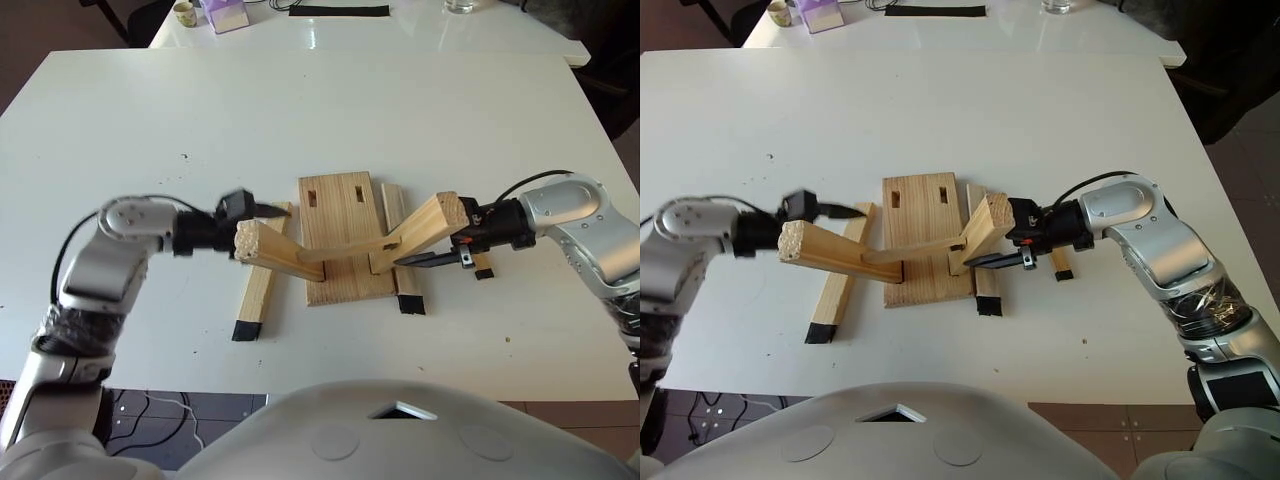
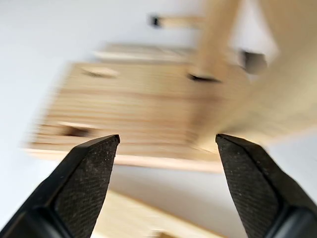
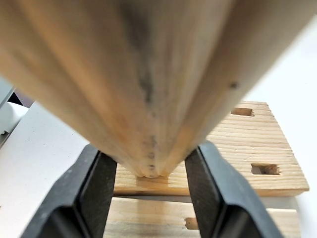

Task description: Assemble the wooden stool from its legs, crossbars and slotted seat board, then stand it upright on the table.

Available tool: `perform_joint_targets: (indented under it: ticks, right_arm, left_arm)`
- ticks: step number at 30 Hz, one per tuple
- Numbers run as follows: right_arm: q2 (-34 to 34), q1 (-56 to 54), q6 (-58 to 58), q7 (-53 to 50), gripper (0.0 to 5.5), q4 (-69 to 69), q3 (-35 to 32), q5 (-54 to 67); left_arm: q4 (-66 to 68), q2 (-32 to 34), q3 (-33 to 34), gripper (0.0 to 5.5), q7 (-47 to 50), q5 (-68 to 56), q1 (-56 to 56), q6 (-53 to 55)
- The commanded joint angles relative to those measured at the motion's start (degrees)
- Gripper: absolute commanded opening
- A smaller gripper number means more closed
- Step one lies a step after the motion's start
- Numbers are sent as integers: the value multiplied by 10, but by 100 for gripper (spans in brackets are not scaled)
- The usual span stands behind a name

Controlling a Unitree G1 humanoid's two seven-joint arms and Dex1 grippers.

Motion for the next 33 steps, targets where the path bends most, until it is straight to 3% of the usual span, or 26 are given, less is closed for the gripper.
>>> perform_joint_targets:
  ticks: [1, 5, 9, 12, 17, 24, 29, 33]
  right_arm:
    - [-11, 50, 34, 1, 200, 42, 88, -115]
    - [-3, 39, 27, 1, 200, 53, 96, -124]
    - [7, 21, 25, 6, 200, 61, 103, -131]
    - [16, 8, 19, 12, 200, 71, 109, -141]
    - [32, 4, 21, 24, 122, 74, 106, -159]
    - [42, 4, 21, 37, 19, 76, 102, -171]
    - [51, 3, 23, 42, 5, 74, 97, -179]
    - [56, 5, 22, 44, 5, 75, 96, -185]
  left_arm:
    - [83, -84, 12, 362, 29, -64, -155, 87]
    - [92, -151, -20, 304, 2, -111, -236, 142]
    - [44, -161, -57, 239, -73, -182, -273, 234]
    - [12, -157, -61, 239, -109, -226, -286, 278]
    - [1, -158, -49, 239, -125, -275, -298, 322]
    - [-3, -153, -85, 239, -141, -252, -272, 307]
    - [-17, -151, -87, 239, -146, -262, -267, 315]
    - [-9, -120, -168, 239, -175, -182, -226, 261]
